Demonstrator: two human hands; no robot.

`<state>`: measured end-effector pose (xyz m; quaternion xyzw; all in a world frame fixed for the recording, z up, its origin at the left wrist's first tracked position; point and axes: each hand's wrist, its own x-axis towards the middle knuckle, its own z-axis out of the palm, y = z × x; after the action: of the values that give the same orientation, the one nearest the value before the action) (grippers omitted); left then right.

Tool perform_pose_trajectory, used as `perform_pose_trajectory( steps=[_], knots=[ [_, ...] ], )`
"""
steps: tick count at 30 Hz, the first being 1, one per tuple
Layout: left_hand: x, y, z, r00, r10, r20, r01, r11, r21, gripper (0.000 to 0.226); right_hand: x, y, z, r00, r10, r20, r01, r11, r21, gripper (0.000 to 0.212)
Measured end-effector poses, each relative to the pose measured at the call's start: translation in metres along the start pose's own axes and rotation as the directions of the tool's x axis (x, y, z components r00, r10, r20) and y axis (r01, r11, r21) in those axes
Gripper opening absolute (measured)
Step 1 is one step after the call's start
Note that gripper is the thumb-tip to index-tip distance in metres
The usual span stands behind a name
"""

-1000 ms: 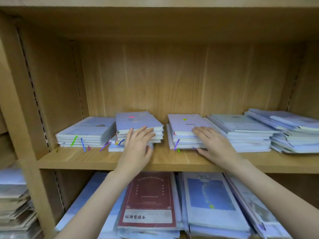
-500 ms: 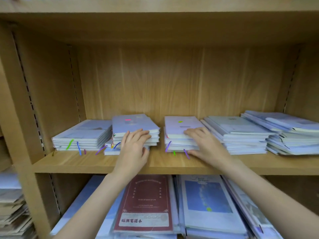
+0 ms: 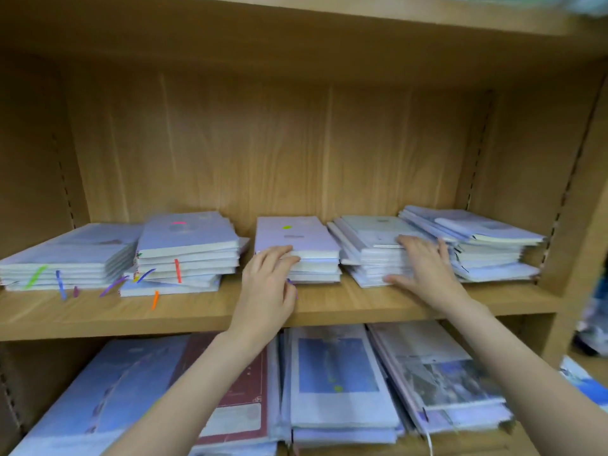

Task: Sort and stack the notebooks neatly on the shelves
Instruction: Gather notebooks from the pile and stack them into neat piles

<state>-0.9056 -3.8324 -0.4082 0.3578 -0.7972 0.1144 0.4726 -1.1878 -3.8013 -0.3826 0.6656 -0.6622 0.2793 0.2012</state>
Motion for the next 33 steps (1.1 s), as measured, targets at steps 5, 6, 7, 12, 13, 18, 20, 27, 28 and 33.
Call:
perform_pose_trajectory(
  steps=[5,6,7,12,13,18,20,27,28,33],
  knots=[
    [-0.005,0.002,0.011,1.0,-0.009,-0.013,0.01,0.998,0.067,0.043,-0.007,0.012,0.01,0.986,-0.072,-0.153,0.079,0.996,0.037,0.068],
    [-0.003,0.005,0.012,0.999,-0.02,-0.027,0.021,0.998,0.065,0.043,-0.006,0.012,0.011,0.983,-0.081,-0.167,0.09,0.995,0.042,0.066],
    [-0.001,0.008,0.015,0.999,-0.036,-0.037,0.038,0.998,0.058,0.043,-0.005,0.01,0.012,0.98,-0.092,-0.177,0.104,0.993,0.06,0.065],
    [0.013,0.037,0.033,1.0,-0.011,-0.003,0.011,0.998,0.054,0.049,-0.01,0.006,0.012,0.98,-0.124,-0.157,0.143,0.982,0.122,0.063],
    [0.015,0.043,0.036,1.0,0.017,0.009,-0.018,0.998,0.055,0.05,-0.013,0.007,0.011,0.973,-0.136,-0.188,0.16,0.98,0.116,0.063],
    [0.03,0.067,0.049,0.981,0.189,0.049,-0.192,0.978,0.076,0.045,-0.022,0.05,-0.025,0.882,-0.072,-0.466,0.073,0.997,-0.014,0.078],
    [0.035,0.074,0.058,0.977,0.199,0.081,-0.207,0.972,0.111,0.047,-0.028,0.08,-0.039,0.913,0.045,-0.404,-0.037,0.999,0.028,0.096],
    [0.057,0.109,0.091,0.969,0.206,0.135,-0.226,0.962,0.153,0.059,-0.048,0.134,-0.051,0.983,0.12,-0.136,-0.107,0.989,0.098,0.092],
    [0.061,0.117,0.094,0.967,0.21,0.143,-0.232,0.96,0.158,0.057,-0.045,0.137,-0.054,0.978,0.115,-0.174,-0.1,0.991,0.09,0.081],
    [0.08,0.153,0.115,0.938,0.173,0.3,-0.235,0.954,0.184,0.076,-0.028,0.155,-0.068,1.0,0.002,0.022,0.001,0.99,-0.138,0.091]
  ],
)
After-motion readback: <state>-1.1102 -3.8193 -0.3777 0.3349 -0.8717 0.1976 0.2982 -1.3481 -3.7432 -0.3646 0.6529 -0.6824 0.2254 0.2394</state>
